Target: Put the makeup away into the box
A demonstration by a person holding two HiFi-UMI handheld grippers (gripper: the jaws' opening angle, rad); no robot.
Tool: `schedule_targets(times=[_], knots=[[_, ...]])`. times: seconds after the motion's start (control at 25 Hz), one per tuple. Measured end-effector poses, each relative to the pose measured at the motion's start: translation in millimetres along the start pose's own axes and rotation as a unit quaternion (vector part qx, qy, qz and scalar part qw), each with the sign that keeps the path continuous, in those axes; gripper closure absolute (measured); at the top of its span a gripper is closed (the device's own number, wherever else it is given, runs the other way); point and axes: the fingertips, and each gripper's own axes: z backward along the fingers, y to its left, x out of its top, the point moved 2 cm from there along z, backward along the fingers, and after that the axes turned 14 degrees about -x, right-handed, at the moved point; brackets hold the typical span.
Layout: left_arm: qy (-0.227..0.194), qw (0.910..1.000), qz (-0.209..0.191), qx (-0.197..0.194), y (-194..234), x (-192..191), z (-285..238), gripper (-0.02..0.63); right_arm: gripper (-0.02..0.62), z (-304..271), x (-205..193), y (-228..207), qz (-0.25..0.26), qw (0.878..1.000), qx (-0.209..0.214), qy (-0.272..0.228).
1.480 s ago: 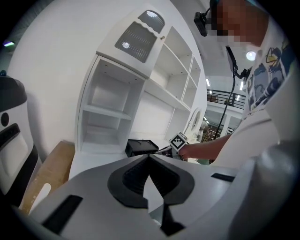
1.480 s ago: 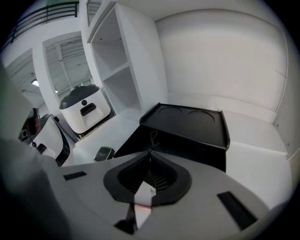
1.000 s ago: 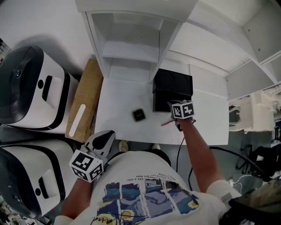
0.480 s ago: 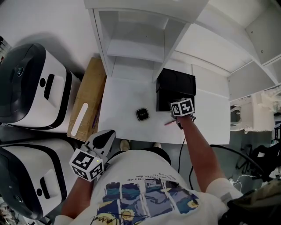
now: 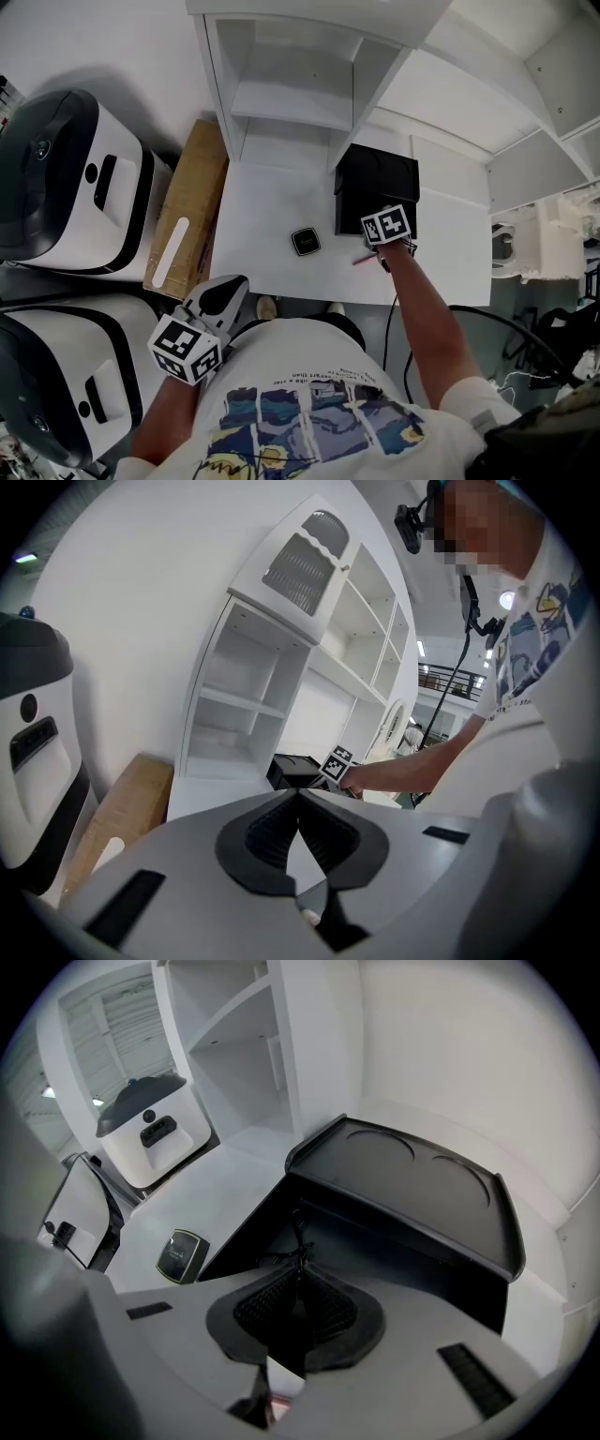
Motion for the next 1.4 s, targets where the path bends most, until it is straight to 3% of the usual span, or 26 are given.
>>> schedule_targets(times=[0.28, 0.44, 1.0, 1.4], knots=[[0.001, 1.0000, 0.002, -0.001, 0.7, -0.7, 0.4, 0.592, 0.548, -0.8, -0.6, 2.2, 0.014, 1.000, -0.009, -0.003], [0.002, 1.0000, 0.002, -0.006, -1.2, -0.6, -1.2, 0.592, 0.454, 1.4, -1.0, 3.5, 0.017, 1.000, -0.010, -0.004], [0.015, 0.9993, -0.013, -0.032, -7.8, 0.7, -11.7, 0.592, 0.466, 31.2, 0.4, -9.9, -0.014, 0.996, -0.027, -0.078], [0.018, 0.9978, -0.025, -0.059, -10.6, 6.6, -26.4, 0.592, 0.550, 88.2, -8.5, -3.9, -0.030, 0.988, -0.041, -0.149]])
